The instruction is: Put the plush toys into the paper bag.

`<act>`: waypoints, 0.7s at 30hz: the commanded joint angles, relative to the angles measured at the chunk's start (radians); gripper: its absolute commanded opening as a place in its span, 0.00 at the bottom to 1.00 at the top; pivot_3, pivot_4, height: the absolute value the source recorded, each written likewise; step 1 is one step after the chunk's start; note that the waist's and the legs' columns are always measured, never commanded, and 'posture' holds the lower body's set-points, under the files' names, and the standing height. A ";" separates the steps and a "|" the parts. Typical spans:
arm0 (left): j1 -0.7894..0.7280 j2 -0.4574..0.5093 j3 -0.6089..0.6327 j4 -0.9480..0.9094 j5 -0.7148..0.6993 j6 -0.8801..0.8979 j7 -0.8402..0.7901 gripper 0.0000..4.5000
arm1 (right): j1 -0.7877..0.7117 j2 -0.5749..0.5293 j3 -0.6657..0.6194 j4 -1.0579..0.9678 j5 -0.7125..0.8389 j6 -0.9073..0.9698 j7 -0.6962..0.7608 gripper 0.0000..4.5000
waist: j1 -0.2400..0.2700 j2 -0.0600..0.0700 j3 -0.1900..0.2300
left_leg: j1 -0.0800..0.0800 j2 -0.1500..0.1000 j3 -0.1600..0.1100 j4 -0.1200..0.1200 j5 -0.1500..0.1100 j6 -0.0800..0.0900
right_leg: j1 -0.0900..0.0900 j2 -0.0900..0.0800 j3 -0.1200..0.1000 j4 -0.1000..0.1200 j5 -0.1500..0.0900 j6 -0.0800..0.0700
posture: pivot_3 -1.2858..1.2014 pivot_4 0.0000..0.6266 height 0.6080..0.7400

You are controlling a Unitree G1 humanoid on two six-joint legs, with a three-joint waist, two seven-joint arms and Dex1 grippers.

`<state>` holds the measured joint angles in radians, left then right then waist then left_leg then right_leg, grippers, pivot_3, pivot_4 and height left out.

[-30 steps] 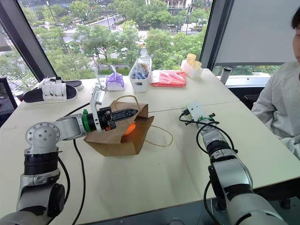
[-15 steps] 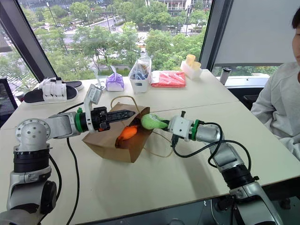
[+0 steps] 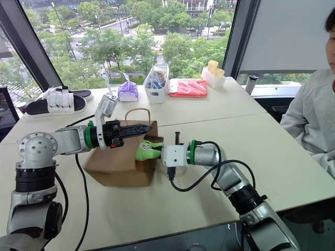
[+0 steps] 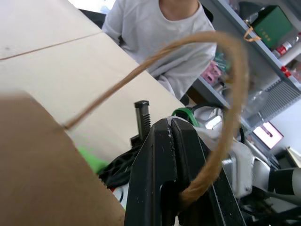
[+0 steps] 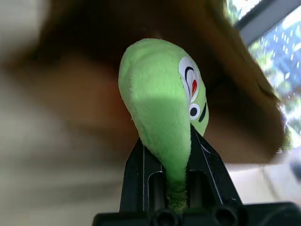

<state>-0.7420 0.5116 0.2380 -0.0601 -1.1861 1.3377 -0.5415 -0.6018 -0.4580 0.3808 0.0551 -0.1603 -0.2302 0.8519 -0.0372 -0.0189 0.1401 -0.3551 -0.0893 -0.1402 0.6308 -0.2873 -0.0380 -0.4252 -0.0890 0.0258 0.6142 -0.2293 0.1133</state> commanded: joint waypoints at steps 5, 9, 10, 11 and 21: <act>-0.013 0.019 0.015 -0.002 0.003 -0.030 -0.019 0.00 | 0.003 -0.023 -0.040 -0.063 0.009 0.000 -0.015 0.02 | 0.020 0.000 0.000 | 0.000 -0.001 0.000 0.000 0.000 0.000 | 0.000 0.000 0.000 -0.001 0.000 0.000 | 0.52 0.24 1.00; -0.011 0.017 0.002 -0.007 -0.005 -0.024 -0.042 0.00 | -0.028 0.027 0.007 0.019 -0.027 -0.073 -0.040 0.02 | 0.018 0.000 0.000 | 0.000 0.000 0.000 0.000 0.000 0.000 | 0.000 0.000 0.000 -0.001 0.000 0.000 | 0.52 0.24 1.00; -0.014 0.017 -0.001 -0.007 -0.003 -0.025 -0.048 0.00 | -0.040 0.039 0.018 0.050 -0.040 -0.096 -0.048 0.02 | 0.017 0.000 0.000 | 0.000 0.000 0.001 0.000 0.000 0.000 | 0.000 0.000 0.000 0.000 0.000 0.000 | 0.52 0.24 1.00; -0.018 0.017 -0.003 -0.004 -0.002 -0.025 -0.053 0.00 | -0.057 0.044 0.031 0.085 -0.068 -0.131 -0.059 0.02 | 0.017 0.000 0.000 | 0.000 0.000 0.001 0.000 0.000 0.000 | 0.000 0.000 0.000 0.000 0.000 0.000 | 0.52 0.24 1.00; -0.024 0.024 -0.007 -0.001 -0.002 -0.025 -0.072 0.00 | -0.292 0.110 0.130 0.501 -0.296 -0.423 -0.246 0.09 | 0.016 0.000 0.000 | 0.000 0.000 0.001 0.000 0.000 0.000 | 0.000 0.000 0.000 0.000 0.000 0.000 | 0.52 0.24 1.00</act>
<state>-0.7481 0.5272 0.2160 -0.0430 -1.1788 1.3235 -0.6046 -0.8675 -0.3639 0.5069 0.5231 -0.4416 -0.6114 0.6386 -0.0211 -0.0193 0.1399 -0.3549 -0.0894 -0.1399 0.6306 -0.2872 -0.0383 -0.4257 -0.0886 0.0258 0.6142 -0.2293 0.1131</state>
